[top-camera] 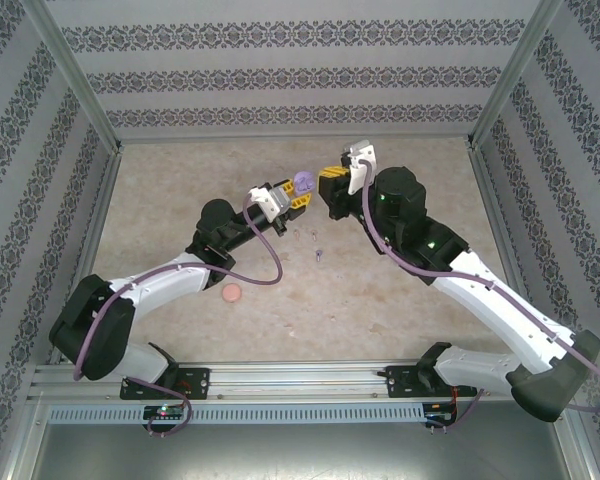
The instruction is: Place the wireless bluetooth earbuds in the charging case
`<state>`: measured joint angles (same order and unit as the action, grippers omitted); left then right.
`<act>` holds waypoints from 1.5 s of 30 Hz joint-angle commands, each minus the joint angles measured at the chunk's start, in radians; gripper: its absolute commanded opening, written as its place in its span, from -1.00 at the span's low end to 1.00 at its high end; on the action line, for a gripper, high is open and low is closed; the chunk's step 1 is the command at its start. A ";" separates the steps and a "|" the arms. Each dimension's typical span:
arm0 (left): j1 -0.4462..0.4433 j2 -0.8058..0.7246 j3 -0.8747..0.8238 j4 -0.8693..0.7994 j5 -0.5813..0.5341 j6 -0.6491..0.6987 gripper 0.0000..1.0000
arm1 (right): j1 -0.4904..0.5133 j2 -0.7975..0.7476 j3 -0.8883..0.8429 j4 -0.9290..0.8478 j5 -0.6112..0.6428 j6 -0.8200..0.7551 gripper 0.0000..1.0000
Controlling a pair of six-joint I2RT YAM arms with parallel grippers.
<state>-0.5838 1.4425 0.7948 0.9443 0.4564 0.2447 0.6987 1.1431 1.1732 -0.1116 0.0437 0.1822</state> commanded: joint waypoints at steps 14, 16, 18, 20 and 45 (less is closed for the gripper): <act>-0.026 0.025 0.047 0.090 0.002 -0.072 -1.00 | 0.026 0.015 -0.038 0.177 -0.043 0.008 -0.71; -0.025 0.025 0.051 0.089 0.004 -0.076 -1.00 | 0.026 0.021 -0.038 0.180 -0.048 0.016 -0.71; -0.026 0.023 0.053 0.084 0.005 -0.078 -1.00 | 0.026 0.028 -0.039 0.184 -0.054 0.023 -0.72; -0.027 0.021 0.056 0.079 0.005 -0.078 -1.00 | 0.026 0.035 -0.039 0.185 -0.061 0.029 -0.72; -0.027 -0.008 0.063 0.053 0.011 -0.084 -1.00 | 0.033 0.053 -0.073 0.150 -0.025 -0.014 -0.79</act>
<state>-0.5964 1.4651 0.8253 0.9676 0.4526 0.1780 0.7128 1.2007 1.1255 0.0536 0.0010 0.2039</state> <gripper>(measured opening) 0.209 0.107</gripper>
